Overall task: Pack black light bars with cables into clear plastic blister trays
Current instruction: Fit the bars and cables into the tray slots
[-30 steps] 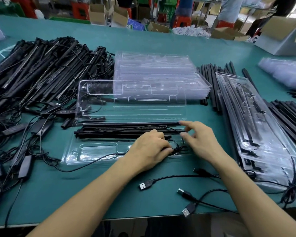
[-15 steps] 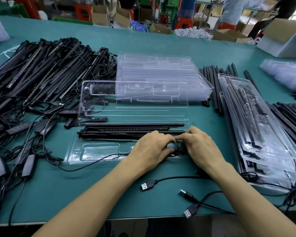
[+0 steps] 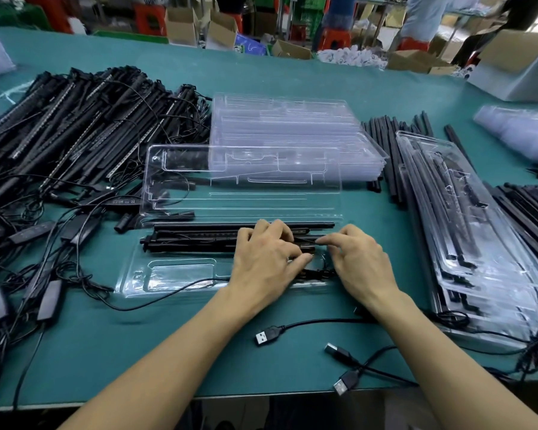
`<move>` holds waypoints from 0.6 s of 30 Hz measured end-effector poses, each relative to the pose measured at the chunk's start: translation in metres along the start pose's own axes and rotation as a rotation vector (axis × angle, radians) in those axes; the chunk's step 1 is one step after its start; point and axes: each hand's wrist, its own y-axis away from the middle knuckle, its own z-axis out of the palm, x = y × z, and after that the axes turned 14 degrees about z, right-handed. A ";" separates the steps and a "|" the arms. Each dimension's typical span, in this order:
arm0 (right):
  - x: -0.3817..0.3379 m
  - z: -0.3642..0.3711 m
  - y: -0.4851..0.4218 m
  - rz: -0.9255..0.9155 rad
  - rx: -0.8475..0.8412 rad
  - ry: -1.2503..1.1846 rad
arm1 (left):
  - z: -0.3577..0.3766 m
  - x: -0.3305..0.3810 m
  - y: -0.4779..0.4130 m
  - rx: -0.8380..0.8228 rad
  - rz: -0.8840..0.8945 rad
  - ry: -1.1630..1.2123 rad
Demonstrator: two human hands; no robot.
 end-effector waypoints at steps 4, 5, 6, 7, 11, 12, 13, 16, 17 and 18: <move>0.004 -0.002 -0.005 0.025 -0.099 -0.003 | -0.002 -0.004 -0.003 -0.010 0.005 0.007; 0.005 -0.003 -0.006 0.030 -0.128 0.008 | -0.003 -0.003 -0.004 -0.031 0.014 0.026; 0.005 -0.003 -0.006 0.034 -0.149 0.014 | -0.004 -0.002 -0.007 -0.061 0.036 0.029; 0.005 -0.004 -0.006 0.037 -0.164 0.008 | -0.006 -0.001 -0.010 -0.101 0.072 0.011; 0.000 -0.008 0.006 -0.034 -0.166 -0.244 | -0.007 0.002 -0.020 -0.265 0.182 -0.090; -0.001 -0.009 0.010 -0.078 -0.159 -0.299 | -0.007 0.003 -0.020 -0.286 0.188 -0.099; -0.002 -0.010 0.011 -0.113 -0.150 -0.313 | -0.007 0.003 -0.020 -0.295 0.197 -0.111; 0.005 -0.009 0.010 -0.120 -0.116 -0.249 | -0.007 0.000 -0.018 -0.269 0.241 -0.135; 0.007 -0.008 0.009 -0.097 -0.118 -0.225 | -0.007 -0.001 -0.018 -0.250 0.251 -0.123; 0.009 -0.007 0.010 -0.081 -0.122 -0.207 | -0.007 -0.003 -0.017 -0.226 0.262 -0.101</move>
